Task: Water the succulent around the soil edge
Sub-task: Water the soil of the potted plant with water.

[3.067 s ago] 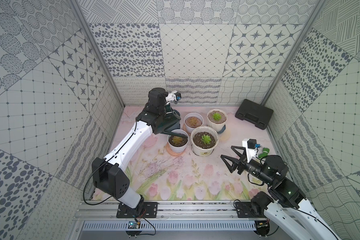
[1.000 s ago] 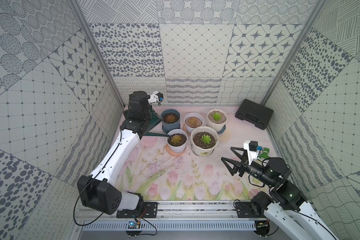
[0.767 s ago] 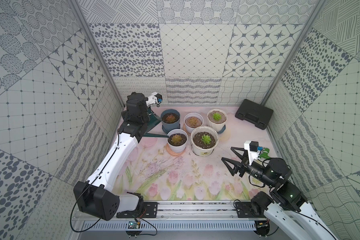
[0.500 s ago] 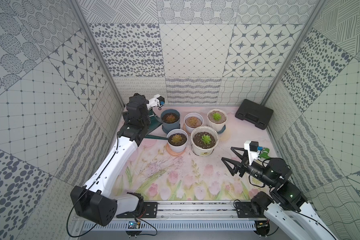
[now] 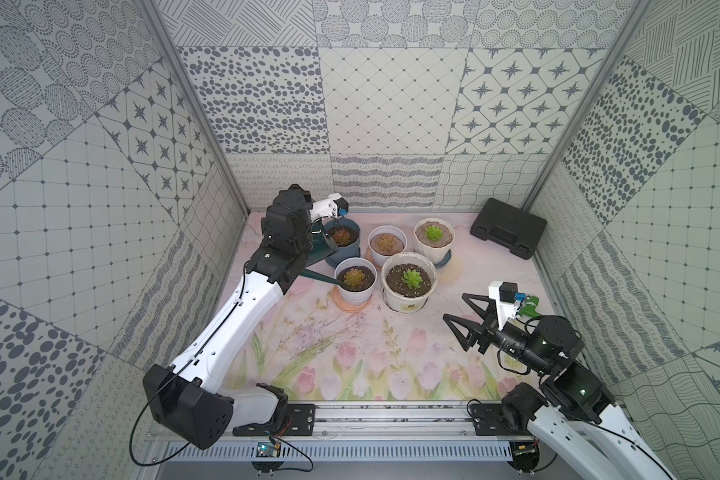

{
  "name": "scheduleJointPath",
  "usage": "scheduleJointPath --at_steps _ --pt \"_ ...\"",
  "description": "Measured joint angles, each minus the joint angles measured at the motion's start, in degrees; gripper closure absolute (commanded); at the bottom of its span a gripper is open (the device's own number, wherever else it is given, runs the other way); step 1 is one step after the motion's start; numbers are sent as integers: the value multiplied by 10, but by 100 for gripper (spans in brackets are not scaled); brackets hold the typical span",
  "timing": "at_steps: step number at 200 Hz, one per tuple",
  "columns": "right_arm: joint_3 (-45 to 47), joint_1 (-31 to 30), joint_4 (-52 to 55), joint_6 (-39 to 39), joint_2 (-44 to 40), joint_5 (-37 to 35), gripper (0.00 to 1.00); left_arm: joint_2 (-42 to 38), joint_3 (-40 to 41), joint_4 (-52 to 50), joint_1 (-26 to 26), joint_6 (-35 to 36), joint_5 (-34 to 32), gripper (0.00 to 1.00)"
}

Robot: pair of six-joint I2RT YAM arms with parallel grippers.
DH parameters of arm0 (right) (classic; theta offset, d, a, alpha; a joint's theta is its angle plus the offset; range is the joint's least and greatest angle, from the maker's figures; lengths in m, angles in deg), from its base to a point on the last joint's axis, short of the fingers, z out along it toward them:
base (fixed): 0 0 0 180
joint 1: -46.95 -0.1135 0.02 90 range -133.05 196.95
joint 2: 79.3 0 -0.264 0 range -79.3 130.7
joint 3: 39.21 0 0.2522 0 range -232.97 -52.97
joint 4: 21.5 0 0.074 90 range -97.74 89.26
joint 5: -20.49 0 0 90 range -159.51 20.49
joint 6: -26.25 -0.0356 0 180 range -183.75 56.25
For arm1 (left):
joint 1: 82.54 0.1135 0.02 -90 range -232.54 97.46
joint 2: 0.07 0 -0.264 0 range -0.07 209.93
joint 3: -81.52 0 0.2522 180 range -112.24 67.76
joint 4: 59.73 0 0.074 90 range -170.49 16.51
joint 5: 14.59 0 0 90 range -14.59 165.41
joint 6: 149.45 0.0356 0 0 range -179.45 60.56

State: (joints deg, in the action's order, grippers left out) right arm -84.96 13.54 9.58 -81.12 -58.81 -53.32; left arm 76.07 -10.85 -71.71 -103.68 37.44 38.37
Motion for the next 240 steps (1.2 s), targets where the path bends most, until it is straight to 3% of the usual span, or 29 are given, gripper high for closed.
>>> scheduleJointPath --at_steps 161,199,240 --pt "0 0 0 1 1 -13 3 111 -97 -9 -70 -54 -2 100" --pt "0 0 1 1 1 -13 3 135 -116 -14 -49 -81 -10 100" --pt "0 0 1 1 1 -14 3 127 -136 -38 8 -172 -9 100"
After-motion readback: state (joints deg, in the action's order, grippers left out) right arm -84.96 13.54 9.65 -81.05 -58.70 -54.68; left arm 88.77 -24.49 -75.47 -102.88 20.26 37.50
